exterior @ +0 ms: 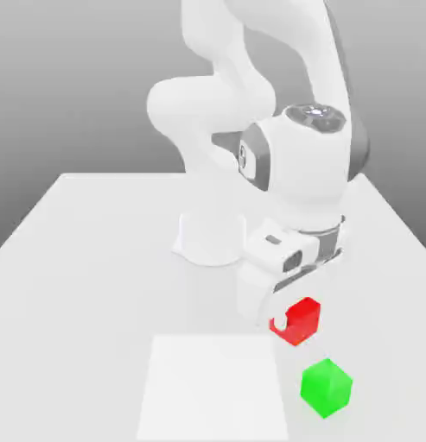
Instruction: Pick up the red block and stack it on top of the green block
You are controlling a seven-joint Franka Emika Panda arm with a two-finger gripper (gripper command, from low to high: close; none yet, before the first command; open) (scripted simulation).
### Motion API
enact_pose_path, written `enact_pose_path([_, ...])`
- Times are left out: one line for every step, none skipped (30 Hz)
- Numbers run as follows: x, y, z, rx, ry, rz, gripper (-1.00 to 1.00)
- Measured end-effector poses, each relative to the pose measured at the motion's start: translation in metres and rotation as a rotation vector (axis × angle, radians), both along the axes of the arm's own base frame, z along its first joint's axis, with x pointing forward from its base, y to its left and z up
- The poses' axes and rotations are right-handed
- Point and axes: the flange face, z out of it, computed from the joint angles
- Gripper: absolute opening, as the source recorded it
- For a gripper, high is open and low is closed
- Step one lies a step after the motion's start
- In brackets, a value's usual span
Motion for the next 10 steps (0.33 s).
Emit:
enact_pose_path([0.006, 0.011, 0.002, 0.0, 0.0, 0.046, -1.0])
enact_pose_path([0.011, 0.014, -0.003, 0.0, 0.0, 0.064, -1.0])
enact_pose_path([0.013, 0.016, -0.012, 0.0, 0.0, 0.072, -1.0])
enact_pose_path([0.015, 0.016, -0.023, 0.0, 0.0, 0.076, -1.0])
enact_pose_path([0.015, 0.017, -0.035, 0.0, 0.0, 0.078, -1.0])
enact_pose_path([0.015, 0.016, -0.048, 0.0, 0.0, 0.079, -1.0])
enact_pose_path([0.015, 0.016, -0.055, 0.0, 0.0, 0.079, 1.0])
enact_pose_path([0.015, 0.016, -0.055, 0.0, 0.0, 0.079, 1.0])
enact_pose_path([0.015, 0.016, -0.055, 0.0, 0.0, 0.079, 1.0])
enact_pose_path([0.015, 0.016, -0.055, 0.0, 0.0, 0.079, 1.0])
